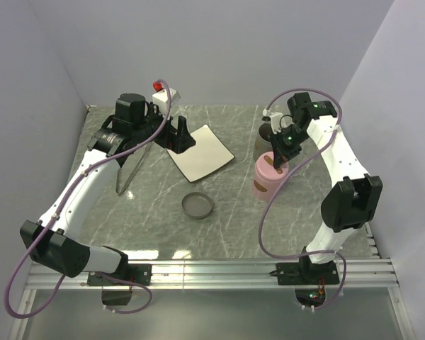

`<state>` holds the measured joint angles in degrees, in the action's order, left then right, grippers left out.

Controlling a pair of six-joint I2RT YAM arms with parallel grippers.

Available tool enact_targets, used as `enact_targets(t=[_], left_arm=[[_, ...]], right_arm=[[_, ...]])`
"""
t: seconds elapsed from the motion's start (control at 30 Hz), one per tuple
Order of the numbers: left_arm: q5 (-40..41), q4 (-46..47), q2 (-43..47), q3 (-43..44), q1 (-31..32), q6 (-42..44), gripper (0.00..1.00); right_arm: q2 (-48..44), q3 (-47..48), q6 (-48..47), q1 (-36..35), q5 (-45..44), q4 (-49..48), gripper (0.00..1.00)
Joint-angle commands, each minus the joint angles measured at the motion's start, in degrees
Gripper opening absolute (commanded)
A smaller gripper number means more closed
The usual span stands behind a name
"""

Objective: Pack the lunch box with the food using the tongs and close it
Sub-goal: Close the box lid on the packing box.

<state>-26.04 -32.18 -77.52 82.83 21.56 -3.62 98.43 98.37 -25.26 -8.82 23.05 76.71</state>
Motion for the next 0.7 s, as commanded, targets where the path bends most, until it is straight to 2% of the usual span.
enact_targets(t=[0.0,0.27,0.67], left_arm=[[-0.59,0.98,0.61,0.49,-0.12,0.72,0.96],[-1.29,1.33,0.61,-0.38,-0.12,0.37,0.96],[-1.2,1.25,0.61,-0.21,-0.12,0.54,0.96]], right_arm=[[1.32,1.3,-1.37,1.61,2.09,0.55,0.0],[2.99,1.92,-2.43,3.28,7.71,2.83,0.0],[0.88,-4.14,-2.08,3.28,4.29,-1.56,0.0]])
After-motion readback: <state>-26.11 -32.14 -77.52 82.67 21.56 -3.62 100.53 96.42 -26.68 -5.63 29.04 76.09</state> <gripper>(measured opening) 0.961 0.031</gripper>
